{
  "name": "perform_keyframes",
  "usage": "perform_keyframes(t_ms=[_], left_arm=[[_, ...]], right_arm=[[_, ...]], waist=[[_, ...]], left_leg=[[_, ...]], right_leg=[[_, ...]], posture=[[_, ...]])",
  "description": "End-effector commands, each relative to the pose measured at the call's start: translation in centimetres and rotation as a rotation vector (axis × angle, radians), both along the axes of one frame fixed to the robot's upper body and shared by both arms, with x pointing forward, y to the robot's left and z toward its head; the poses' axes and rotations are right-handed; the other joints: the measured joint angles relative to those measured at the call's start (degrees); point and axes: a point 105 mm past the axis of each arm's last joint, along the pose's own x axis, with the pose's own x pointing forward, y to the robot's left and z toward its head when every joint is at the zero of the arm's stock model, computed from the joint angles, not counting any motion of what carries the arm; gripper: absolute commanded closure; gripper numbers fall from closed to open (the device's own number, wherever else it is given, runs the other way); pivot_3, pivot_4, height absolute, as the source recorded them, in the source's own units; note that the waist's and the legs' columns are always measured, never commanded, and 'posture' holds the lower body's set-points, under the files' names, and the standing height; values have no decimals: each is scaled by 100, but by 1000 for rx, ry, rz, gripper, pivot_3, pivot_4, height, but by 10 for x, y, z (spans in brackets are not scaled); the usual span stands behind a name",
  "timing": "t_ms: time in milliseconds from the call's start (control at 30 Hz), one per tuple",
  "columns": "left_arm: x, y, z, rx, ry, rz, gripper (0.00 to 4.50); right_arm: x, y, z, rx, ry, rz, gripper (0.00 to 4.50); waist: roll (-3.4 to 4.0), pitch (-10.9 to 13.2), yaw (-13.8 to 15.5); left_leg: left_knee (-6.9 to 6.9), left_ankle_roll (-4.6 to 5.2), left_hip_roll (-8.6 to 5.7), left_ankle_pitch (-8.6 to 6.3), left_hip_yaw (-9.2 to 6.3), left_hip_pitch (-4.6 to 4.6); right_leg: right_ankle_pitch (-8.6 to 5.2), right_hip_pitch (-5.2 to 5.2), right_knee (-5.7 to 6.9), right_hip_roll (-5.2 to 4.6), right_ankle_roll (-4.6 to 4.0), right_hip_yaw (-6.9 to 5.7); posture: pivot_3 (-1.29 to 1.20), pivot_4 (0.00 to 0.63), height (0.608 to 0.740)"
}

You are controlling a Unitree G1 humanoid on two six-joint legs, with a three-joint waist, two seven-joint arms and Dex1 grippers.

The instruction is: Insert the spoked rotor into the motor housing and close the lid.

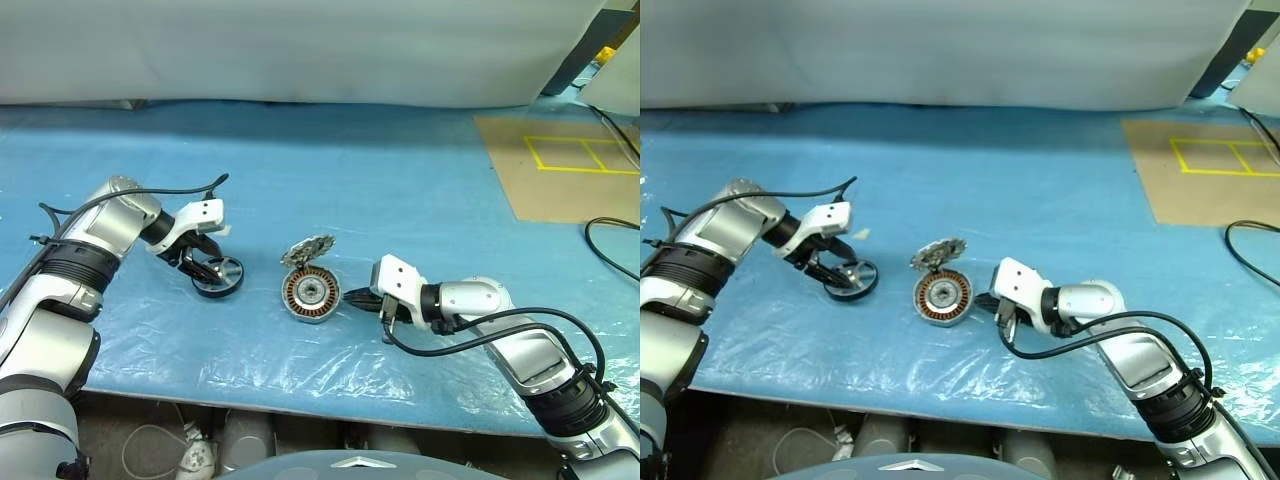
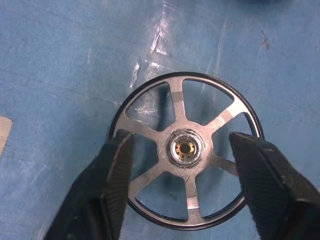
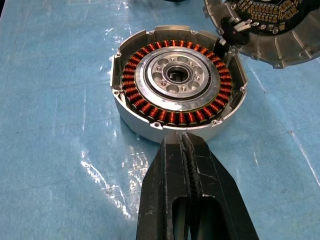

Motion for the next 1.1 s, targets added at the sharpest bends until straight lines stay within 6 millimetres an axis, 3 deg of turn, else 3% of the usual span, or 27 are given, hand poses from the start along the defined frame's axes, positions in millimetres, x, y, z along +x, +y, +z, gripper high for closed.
perform_keyframes(t_ms=[33,300,533,700,1100], left_arm=[[0,4,9,5,-40,-21,1580],[-3,4,0,26,-29,-23,1580],[-7,5,-9,47,-25,-43,1580],[-6,8,-13,71,-44,-52,2613],[-8,4,-13,28,-100,-97,2645]], right_arm=[[0,0,2,2,-29,19,4500],[2,-3,-8,-5,-29,17,4500],[-1,3,-1,-2,-34,25,4500],[0,3,2,-1,-34,24,4500],[7,4,9,13,-50,17,4500]], waist=[[0,0,5],[3,2,2],[5,3,2],[19,5,8],[46,8,10]], left_leg=[[0,0,0,0,0,0],[0,0,0,0,0,-1],[0,0,0,0,-1,-1],[0,0,-4,0,-1,8],[0,2,-9,1,0,35]], right_leg=[[0,0,0,0,0,0],[0,0,-1,-1,0,-1],[0,0,-1,-1,0,-2],[0,10,-2,-4,0,-2],[-16,35,-8,-12,-24,1]], posture=[[0,150,740],[0,150,740],[0,150,740],[0,150,740],[0,150,740]])
